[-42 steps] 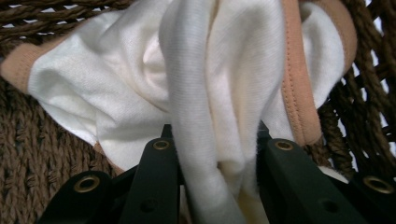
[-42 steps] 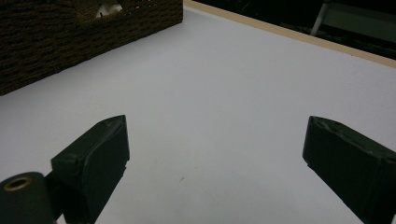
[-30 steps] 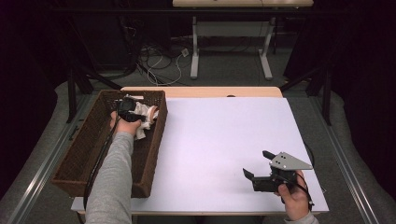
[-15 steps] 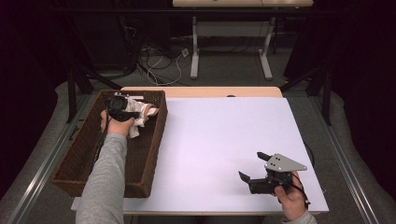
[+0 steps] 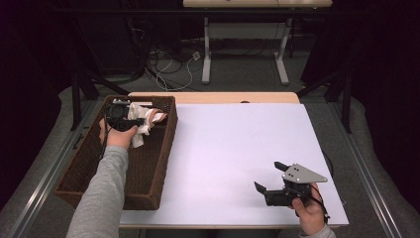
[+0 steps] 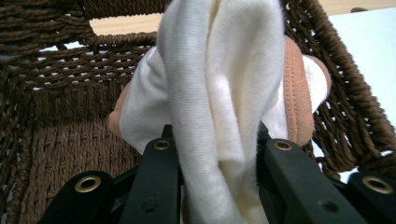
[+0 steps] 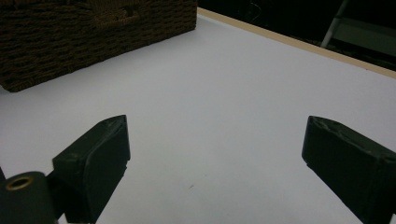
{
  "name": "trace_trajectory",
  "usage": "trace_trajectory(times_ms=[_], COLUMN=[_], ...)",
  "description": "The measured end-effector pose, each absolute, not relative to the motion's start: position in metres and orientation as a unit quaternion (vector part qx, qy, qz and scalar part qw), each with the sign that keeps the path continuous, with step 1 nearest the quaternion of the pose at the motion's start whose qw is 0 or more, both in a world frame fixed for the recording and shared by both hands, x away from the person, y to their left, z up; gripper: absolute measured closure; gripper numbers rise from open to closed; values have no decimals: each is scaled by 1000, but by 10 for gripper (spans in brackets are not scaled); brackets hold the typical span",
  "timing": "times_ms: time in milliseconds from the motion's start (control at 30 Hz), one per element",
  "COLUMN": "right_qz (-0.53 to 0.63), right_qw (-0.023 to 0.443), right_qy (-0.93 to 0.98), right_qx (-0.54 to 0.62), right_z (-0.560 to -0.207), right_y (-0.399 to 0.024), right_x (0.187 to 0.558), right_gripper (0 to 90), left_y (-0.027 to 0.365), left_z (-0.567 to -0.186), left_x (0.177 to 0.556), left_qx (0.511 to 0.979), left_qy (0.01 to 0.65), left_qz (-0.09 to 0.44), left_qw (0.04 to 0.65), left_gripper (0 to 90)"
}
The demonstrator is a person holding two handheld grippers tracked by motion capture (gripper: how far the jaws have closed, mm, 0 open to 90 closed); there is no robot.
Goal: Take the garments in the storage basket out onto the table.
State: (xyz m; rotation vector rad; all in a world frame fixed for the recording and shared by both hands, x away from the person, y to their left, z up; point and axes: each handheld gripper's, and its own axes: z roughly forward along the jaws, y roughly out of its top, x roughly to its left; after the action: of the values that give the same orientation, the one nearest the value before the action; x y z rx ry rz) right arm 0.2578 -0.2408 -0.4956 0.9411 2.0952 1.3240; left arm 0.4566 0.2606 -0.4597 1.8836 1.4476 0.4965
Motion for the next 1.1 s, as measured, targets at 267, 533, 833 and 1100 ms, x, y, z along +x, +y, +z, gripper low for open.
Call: trace_trajectory(times_ms=[267,533,833,1100], right_qz=[484,481,481,483], right_qw=[243,244,243,243], right_qy=[765,766,766,764], right_qx=[349,349,350,353], right_z=[-496,-496,-496,-497], right_y=[-242,-242,-242,-241], right_x=[258,258,257,258], right_gripper=[72,73,72,73], left_y=[261,258,255,249], left_z=[-452,-441,-430,-426], left_x=[445,431,410,393], left_qx=[725,721,716,723], left_qy=[547,534,513,494], left_qz=[198,204,205,191], left_qw=[368,392,426,444], left_gripper=[747,745,745,745])
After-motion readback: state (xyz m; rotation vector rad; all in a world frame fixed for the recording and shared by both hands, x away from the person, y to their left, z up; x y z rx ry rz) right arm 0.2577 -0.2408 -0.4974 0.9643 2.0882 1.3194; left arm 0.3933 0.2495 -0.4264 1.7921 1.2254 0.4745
